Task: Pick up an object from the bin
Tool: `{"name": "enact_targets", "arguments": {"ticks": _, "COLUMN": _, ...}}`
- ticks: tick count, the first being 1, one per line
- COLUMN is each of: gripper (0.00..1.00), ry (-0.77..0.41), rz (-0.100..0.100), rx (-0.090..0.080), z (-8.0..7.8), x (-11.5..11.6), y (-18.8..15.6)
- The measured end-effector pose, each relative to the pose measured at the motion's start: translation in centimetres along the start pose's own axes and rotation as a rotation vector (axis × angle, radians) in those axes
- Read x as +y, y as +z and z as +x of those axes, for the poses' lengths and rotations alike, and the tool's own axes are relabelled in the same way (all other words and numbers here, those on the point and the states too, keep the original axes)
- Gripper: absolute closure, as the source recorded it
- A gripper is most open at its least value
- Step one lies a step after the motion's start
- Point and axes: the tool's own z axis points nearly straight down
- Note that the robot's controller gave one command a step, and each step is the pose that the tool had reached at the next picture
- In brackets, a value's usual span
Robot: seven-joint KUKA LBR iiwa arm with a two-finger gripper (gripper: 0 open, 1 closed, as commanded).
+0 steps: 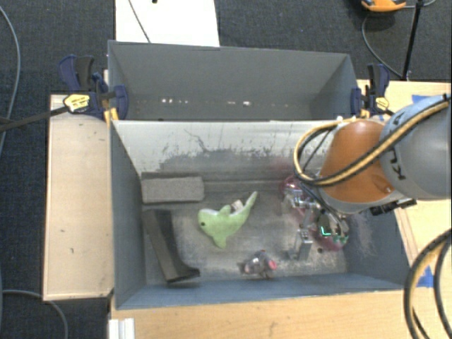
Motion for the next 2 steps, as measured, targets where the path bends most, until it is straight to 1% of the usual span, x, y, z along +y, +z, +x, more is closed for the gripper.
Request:
{"name": "enact_targets", "arguments": {"ticks": 1, "gripper": 0.0, "ry": -0.005, "rz": 0.001, "rx": 0.007, "z": -0.9, "x": 3.4, "y": -4.5}}
{"name": "enact_targets", "arguments": {"ticks": 2, "gripper": 0.0, "ry": -0.027, "rz": -0.002, "rx": -0.014, "z": -1.4, "x": 6.1, "y": -6.4}}
